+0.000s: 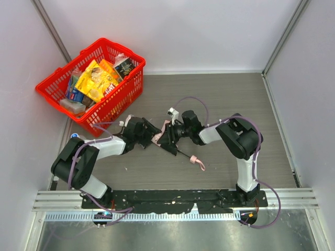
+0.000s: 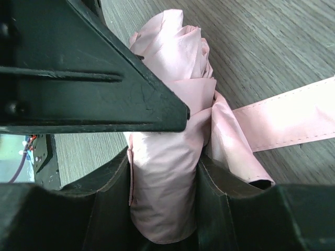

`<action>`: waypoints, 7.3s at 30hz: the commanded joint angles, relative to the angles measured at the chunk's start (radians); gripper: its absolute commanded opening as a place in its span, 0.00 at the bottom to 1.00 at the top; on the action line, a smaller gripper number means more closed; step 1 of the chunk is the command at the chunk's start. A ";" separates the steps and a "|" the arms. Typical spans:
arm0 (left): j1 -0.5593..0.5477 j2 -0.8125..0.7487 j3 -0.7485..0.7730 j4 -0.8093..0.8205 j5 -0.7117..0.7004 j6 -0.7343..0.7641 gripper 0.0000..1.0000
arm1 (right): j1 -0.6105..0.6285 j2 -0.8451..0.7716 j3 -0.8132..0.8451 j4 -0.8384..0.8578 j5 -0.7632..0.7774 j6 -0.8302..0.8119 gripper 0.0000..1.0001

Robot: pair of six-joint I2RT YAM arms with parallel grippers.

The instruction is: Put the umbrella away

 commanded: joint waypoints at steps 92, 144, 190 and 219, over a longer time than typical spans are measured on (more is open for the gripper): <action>-0.005 -0.017 -0.102 -0.089 0.111 0.009 1.00 | 0.083 -0.115 -0.137 0.049 0.131 0.043 0.01; -0.062 -0.086 -0.082 -0.069 0.070 -0.048 0.00 | 0.149 -0.515 -0.042 -0.468 0.445 -0.165 0.72; -0.052 -0.035 -0.105 -0.150 0.021 -0.039 0.77 | 0.373 -0.235 -0.196 -0.143 0.725 -0.327 0.01; -0.051 -0.011 -0.141 0.137 -0.058 0.090 0.00 | 0.390 -0.503 -0.108 -0.527 0.828 -0.160 0.63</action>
